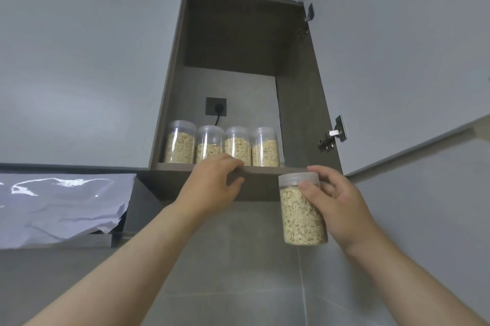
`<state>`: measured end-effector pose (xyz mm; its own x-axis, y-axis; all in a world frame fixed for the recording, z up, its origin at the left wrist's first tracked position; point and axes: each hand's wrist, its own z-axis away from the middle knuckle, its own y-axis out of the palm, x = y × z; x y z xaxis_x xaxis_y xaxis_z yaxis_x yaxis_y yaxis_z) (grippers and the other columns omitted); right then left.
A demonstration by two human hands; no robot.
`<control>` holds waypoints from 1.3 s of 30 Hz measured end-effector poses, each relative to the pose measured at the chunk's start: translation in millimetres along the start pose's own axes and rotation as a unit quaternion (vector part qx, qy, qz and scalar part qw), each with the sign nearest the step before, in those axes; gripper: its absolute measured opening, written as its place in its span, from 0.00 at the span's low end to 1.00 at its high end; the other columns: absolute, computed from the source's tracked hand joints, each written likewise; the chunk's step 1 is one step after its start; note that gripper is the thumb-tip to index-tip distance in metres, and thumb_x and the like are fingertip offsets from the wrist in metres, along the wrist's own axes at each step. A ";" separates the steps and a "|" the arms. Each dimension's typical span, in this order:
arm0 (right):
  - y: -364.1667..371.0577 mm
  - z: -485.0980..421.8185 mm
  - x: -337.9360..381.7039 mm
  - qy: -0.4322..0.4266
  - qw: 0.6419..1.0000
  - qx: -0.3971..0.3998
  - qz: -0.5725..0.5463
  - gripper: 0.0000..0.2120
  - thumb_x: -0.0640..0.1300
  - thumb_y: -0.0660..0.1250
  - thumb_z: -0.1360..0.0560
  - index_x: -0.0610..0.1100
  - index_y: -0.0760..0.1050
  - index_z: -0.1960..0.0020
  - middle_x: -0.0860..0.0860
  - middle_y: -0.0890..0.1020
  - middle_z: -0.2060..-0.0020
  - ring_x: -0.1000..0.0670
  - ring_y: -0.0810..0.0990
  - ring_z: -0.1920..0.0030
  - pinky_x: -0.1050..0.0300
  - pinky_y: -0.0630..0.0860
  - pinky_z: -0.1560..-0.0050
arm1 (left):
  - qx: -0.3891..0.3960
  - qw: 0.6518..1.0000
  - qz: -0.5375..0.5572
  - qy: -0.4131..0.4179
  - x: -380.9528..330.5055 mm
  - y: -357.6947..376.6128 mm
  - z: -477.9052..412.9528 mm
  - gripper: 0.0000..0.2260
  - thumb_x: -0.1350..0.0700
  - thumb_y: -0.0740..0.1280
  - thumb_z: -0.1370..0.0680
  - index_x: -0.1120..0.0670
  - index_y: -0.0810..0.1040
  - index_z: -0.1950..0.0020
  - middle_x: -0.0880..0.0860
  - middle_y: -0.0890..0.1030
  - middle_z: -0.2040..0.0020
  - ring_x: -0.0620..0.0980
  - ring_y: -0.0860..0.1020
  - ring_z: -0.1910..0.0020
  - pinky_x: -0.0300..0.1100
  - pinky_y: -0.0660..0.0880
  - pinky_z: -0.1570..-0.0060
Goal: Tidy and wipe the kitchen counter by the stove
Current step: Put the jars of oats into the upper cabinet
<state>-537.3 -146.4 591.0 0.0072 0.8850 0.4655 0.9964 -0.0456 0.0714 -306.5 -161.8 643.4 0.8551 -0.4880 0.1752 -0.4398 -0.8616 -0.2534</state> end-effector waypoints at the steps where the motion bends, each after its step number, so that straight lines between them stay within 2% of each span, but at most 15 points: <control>1: 1.2 -8.7 1.6 -0.008 1.000 -0.004 0.003 0.13 0.44 0.72 0.26 0.53 0.76 0.43 0.51 0.86 0.53 0.51 0.85 0.53 0.53 0.80 0.55 | -0.007 1.000 -0.014 0.001 3.3 4.9 -4.1 0.14 0.54 0.68 0.22 0.52 0.79 0.37 0.46 0.79 0.44 0.46 0.74 0.44 0.43 0.72 0.40; 5: 4.1 -39.7 10.1 -0.063 0.998 -0.018 0.022 0.11 0.48 0.70 0.24 0.57 0.75 0.44 0.52 0.84 0.48 0.53 0.83 0.49 0.56 0.79 0.53 | -0.055 0.998 -0.021 0.001 11.3 19.1 -13.3 0.12 0.54 0.70 0.24 0.53 0.82 0.41 0.46 0.79 0.50 0.46 0.74 0.49 0.36 0.66 0.48; 10: 1.3 -81.4 9.8 -0.108 0.991 -0.047 0.066 0.12 0.54 0.65 0.22 0.62 0.72 0.39 0.53 0.80 0.42 0.51 0.79 0.42 0.46 0.77 0.40 | -0.121 0.992 -0.032 -0.001 11.3 34.0 -17.6 0.04 0.54 0.74 0.26 0.51 0.85 0.53 0.44 0.78 0.58 0.46 0.73 0.58 0.41 0.70 0.54; 14: 1.3 -107.3 9.5 -0.127 0.987 -0.049 0.083 0.16 0.57 0.63 0.23 0.63 0.71 0.35 0.56 0.77 0.36 0.52 0.76 0.36 0.44 0.74 0.35 | -0.150 0.988 -0.045 -0.006 11.9 40.4 -20.4 0.02 0.54 0.76 0.29 0.50 0.84 0.58 0.43 0.77 0.61 0.44 0.71 0.61 0.34 0.63 0.59; 17: -0.2 -121.4 9.9 -0.132 0.986 -0.047 0.087 0.17 0.55 0.62 0.20 0.61 0.70 0.32 0.55 0.75 0.34 0.52 0.75 0.35 0.45 0.73 0.34 | -0.157 0.986 -0.047 -0.011 14.4 42.5 -22.2 0.03 0.55 0.76 0.29 0.50 0.84 0.59 0.43 0.77 0.62 0.44 0.70 0.62 0.30 0.60 0.58; 21: -2.9 -132.2 4.8 -0.111 0.988 -0.038 0.096 0.19 0.52 0.60 0.18 0.57 0.68 0.28 0.54 0.74 0.32 0.52 0.74 0.34 0.47 0.72 0.32 | -0.152 0.987 -0.046 -0.009 15.7 42.9 -23.6 0.03 0.54 0.76 0.30 0.50 0.84 0.59 0.43 0.77 0.62 0.44 0.71 0.61 0.35 0.61 0.59; 24: -5.2 -137.7 -1.8 -0.102 0.989 -0.040 0.104 0.20 0.51 0.59 0.18 0.56 0.66 0.26 0.54 0.72 0.30 0.53 0.72 0.32 0.52 0.69 0.30 | -0.152 0.987 -0.041 -0.012 15.3 42.2 -23.4 0.03 0.53 0.76 0.29 0.49 0.83 0.58 0.42 0.77 0.62 0.45 0.71 0.61 0.32 0.62 0.58; 27: -8.4 -140.1 -9.3 -0.084 0.990 -0.013 0.108 0.22 0.51 0.57 0.17 0.57 0.61 0.24 0.56 0.68 0.27 0.55 0.67 0.29 0.56 0.64 0.28 | -0.153 0.987 -0.041 -0.010 14.5 42.2 -22.5 0.03 0.53 0.76 0.29 0.49 0.83 0.58 0.41 0.75 0.62 0.45 0.71 0.61 0.39 0.65 0.58; 29: -12.0 -139.0 -15.3 -0.062 0.992 0.020 0.104 0.24 0.50 0.56 0.17 0.59 0.57 0.23 0.56 0.66 0.25 0.55 0.64 0.27 0.53 0.60 0.25 | -0.152 0.987 -0.044 -0.008 15.0 42.6 -22.3 0.03 0.53 0.75 0.28 0.49 0.83 0.58 0.41 0.75 0.62 0.45 0.72 0.61 0.41 0.67 0.58; 30: -14.2 -137.8 -17.5 -0.054 0.993 0.031 0.100 0.24 0.49 0.56 0.17 0.61 0.56 0.23 0.55 0.69 0.27 0.54 0.67 0.28 0.52 0.61 0.25 | -0.153 0.987 -0.046 -0.008 15.5 42.9 -22.0 0.03 0.53 0.75 0.28 0.49 0.83 0.58 0.41 0.75 0.62 0.45 0.72 0.61 0.41 0.67 0.58; 32: -17.8 -135.4 -19.0 -0.053 0.993 0.040 0.102 0.26 0.46 0.56 0.17 0.61 0.55 0.22 0.56 0.75 0.35 0.56 0.73 0.38 0.55 0.63 0.30 | -0.155 0.987 -0.045 -0.007 15.8 43.5 -22.0 0.03 0.54 0.75 0.28 0.49 0.83 0.58 0.42 0.76 0.62 0.45 0.73 0.61 0.41 0.67 0.58; 33: -18.6 -133.8 -18.5 -0.058 0.991 0.043 0.110 0.27 0.45 0.56 0.17 0.60 0.54 0.22 0.58 0.73 0.37 0.57 0.71 0.38 0.56 0.62 0.31 | -0.155 0.987 -0.045 -0.007 15.8 43.7 -22.1 0.03 0.54 0.75 0.28 0.49 0.83 0.58 0.42 0.76 0.62 0.45 0.73 0.61 0.41 0.67 0.58; 35: -18.5 -130.9 -18.4 -0.072 0.987 0.048 0.134 0.27 0.44 0.55 0.17 0.57 0.52 0.21 0.58 0.68 0.35 0.57 0.66 0.33 0.60 0.58 0.31 | -0.154 0.987 -0.046 -0.007 15.7 44.0 -22.5 0.03 0.54 0.75 0.28 0.49 0.83 0.58 0.42 0.76 0.62 0.45 0.73 0.60 0.41 0.67 0.57; 37: -17.3 -129.3 -19.2 -0.091 0.979 0.050 0.175 0.26 0.44 0.54 0.16 0.53 0.51 0.20 0.58 0.63 0.27 0.58 0.58 0.26 0.64 0.52 0.30 | -0.154 0.987 -0.049 -0.006 16.1 44.1 -22.4 0.03 0.54 0.76 0.28 0.49 0.83 0.58 0.42 0.77 0.62 0.45 0.72 0.60 0.40 0.67 0.58; 39: -17.0 -129.7 -21.3 -0.105 0.971 0.048 0.207 0.26 0.45 0.53 0.16 0.52 0.50 0.20 0.58 0.57 0.23 0.59 0.54 0.24 0.65 0.49 0.30 | -0.155 0.986 -0.053 -0.005 16.2 44.5 -22.0 0.03 0.54 0.76 0.29 0.49 0.83 0.58 0.42 0.77 0.61 0.45 0.72 0.60 0.41 0.67 0.58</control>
<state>-565.4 -224.5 694.3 0.4168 0.8750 0.2465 0.9074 -0.3840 -0.1710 -318.3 -211.2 656.0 0.9024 -0.3935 0.1755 -0.4100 -0.9095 0.0692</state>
